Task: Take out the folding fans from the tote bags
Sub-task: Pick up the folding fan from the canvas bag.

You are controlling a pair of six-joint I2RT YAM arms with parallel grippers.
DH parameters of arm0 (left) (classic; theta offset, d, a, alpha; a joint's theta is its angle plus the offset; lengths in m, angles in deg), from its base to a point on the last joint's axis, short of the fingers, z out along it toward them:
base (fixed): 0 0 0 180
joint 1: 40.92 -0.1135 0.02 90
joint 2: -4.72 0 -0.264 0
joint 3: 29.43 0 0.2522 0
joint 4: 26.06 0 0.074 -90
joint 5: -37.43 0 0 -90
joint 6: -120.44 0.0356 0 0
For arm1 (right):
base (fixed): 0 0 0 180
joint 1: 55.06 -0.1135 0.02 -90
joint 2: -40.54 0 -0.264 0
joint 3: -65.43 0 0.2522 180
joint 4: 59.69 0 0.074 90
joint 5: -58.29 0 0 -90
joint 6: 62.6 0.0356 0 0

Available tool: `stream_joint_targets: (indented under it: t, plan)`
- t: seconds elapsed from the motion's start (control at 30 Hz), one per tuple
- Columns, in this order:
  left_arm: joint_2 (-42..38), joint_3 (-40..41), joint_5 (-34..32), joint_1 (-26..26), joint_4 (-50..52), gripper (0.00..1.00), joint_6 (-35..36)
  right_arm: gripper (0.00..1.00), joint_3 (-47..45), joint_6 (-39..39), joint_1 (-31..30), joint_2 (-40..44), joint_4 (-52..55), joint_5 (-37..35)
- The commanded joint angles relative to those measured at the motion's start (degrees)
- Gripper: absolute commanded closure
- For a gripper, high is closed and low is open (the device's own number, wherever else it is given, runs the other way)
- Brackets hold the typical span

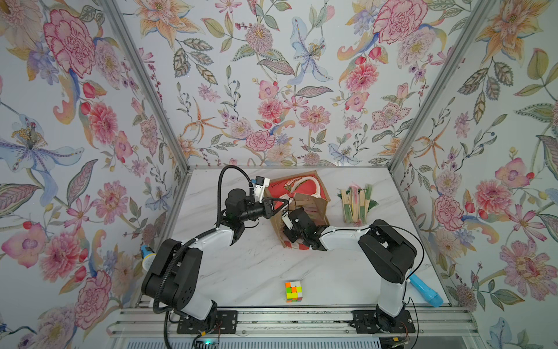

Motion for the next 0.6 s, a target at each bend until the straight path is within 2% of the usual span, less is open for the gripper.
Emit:
stream_joint_targets:
  t: [0.0,0.37,0.57]
  plan:
    - [-0.3,0.2,2.8,-0.1,-2.5,1.0,-1.9,0.72,1.3,-1.3,-0.3,-0.7,1.9,1.3]
    - [-0.2,0.7,2.8,-0.5,-2.5,1.0,-1.8,0.88,0.3,-1.0,0.4,-0.4,2.1,4.3]
    - [0.0,1.0,2.8,-0.5,-3.5,1.0,-2.3,0.89,-3.6,0.8,1.0,4.2,-2.4,6.3]
